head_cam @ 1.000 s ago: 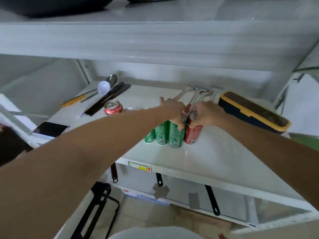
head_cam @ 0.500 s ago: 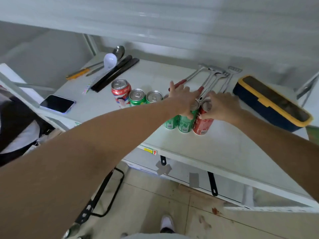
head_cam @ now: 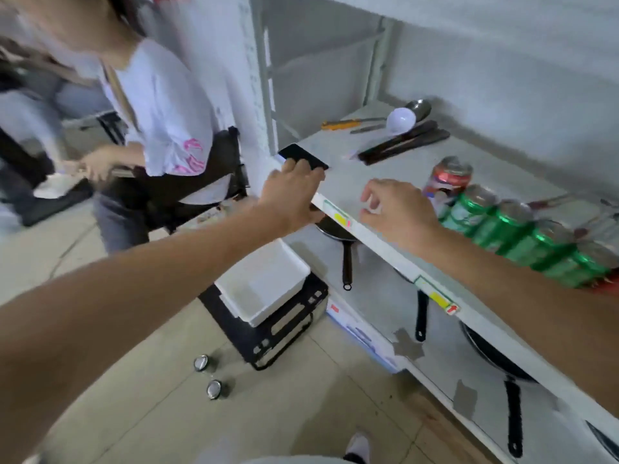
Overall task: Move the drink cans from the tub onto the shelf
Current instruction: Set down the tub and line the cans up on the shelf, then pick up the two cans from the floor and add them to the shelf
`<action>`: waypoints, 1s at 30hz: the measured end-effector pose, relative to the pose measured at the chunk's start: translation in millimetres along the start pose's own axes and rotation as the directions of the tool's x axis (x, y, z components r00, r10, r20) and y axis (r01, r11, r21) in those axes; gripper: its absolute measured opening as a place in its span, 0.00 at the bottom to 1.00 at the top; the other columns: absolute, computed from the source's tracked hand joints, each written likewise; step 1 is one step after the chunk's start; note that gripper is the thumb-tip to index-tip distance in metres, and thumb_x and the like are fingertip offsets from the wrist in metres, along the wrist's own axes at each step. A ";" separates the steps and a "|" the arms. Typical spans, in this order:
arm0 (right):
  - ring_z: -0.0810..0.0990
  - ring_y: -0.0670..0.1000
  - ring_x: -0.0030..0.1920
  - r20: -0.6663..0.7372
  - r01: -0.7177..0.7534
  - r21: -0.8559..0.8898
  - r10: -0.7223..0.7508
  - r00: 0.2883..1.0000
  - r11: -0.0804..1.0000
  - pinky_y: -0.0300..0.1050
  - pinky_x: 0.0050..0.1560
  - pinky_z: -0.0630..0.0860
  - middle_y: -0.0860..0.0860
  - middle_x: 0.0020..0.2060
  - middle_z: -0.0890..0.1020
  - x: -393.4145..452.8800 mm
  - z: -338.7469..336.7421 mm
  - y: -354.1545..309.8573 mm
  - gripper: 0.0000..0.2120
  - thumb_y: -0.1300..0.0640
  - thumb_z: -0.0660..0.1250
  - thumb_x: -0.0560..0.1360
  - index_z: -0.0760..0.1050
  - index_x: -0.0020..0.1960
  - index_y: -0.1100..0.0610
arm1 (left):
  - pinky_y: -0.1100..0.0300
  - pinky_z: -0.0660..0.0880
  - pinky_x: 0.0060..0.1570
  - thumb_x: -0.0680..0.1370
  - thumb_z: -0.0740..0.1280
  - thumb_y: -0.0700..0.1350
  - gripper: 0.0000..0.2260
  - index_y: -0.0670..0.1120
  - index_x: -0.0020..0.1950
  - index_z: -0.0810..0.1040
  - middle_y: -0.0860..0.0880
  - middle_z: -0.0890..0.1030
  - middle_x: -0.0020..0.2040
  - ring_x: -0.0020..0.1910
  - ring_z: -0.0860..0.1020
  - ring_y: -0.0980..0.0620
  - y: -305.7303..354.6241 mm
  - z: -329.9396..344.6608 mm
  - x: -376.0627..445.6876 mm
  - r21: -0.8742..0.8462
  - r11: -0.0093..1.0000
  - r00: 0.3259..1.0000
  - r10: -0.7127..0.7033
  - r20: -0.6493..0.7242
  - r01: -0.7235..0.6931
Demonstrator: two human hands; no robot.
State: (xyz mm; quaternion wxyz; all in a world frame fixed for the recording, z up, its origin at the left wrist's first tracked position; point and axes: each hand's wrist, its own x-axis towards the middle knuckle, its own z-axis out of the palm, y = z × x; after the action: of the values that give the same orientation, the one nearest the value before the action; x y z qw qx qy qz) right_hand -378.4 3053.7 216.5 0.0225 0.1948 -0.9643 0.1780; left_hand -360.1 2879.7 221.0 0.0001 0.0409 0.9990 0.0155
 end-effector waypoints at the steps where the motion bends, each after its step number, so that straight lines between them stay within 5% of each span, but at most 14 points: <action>1: 0.79 0.57 0.49 0.062 0.031 0.008 -0.031 0.998 0.999 0.46 0.47 0.74 0.54 0.47 0.82 7.5 22.3 -28.7 0.10 0.54 0.66 0.71 0.77 0.51 0.56 | 0.48 0.69 0.60 0.73 0.67 0.54 0.27 0.46 0.68 0.66 0.42 0.70 0.66 0.67 0.66 0.41 -36.8 10.5 -22.3 0.004 0.998 0.997 -0.067 0.040 0.067; 9: 0.79 0.58 0.53 0.366 0.102 0.098 -0.131 0.921 0.990 0.46 0.48 0.74 0.56 0.51 0.82 24.0 159.8 -200.8 0.12 0.55 0.65 0.72 0.76 0.54 0.58 | 0.49 0.71 0.55 0.71 0.68 0.55 0.27 0.47 0.66 0.68 0.43 0.74 0.62 0.62 0.70 0.42 -256.9 56.8 -174.1 0.029 0.863 0.838 -0.497 0.224 0.504; 18: 0.80 0.56 0.51 0.547 0.163 0.165 -0.228 0.806 0.973 0.48 0.50 0.76 0.55 0.49 0.83 27.9 247.2 -278.6 0.11 0.56 0.65 0.73 0.76 0.54 0.57 | 0.52 0.68 0.60 0.73 0.67 0.55 0.27 0.47 0.68 0.66 0.44 0.72 0.66 0.65 0.68 0.43 -312.3 117.1 -245.5 -0.071 0.740 0.726 -0.629 0.280 0.669; 24: 0.79 0.55 0.51 0.690 0.082 0.223 -0.217 0.691 0.971 0.47 0.51 0.74 0.51 0.46 0.82 -14.9 432.9 -267.4 0.11 0.56 0.65 0.72 0.75 0.54 0.55 | 0.51 0.69 0.58 0.73 0.67 0.54 0.28 0.49 0.70 0.64 0.45 0.71 0.66 0.66 0.67 0.44 -308.3 306.2 -278.9 -0.145 0.550 0.545 -0.688 0.479 0.822; 30: 0.74 0.56 0.59 0.786 0.106 0.111 -0.152 0.600 0.988 0.46 0.50 0.70 0.53 0.60 0.76 -116.0 679.2 -198.5 0.18 0.55 0.63 0.74 0.68 0.63 0.54 | 0.52 0.71 0.51 0.73 0.67 0.53 0.30 0.50 0.72 0.61 0.45 0.70 0.66 0.66 0.67 0.45 -285.2 571.0 -322.9 -0.132 0.396 0.386 -0.676 0.628 0.909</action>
State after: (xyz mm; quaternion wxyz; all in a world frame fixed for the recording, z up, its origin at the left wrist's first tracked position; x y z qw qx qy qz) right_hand -177.5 2686.4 -365.6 -0.3978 0.3230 -0.8532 0.0968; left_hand -60.7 2586.9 -359.0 0.2638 -0.4595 0.8140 0.2381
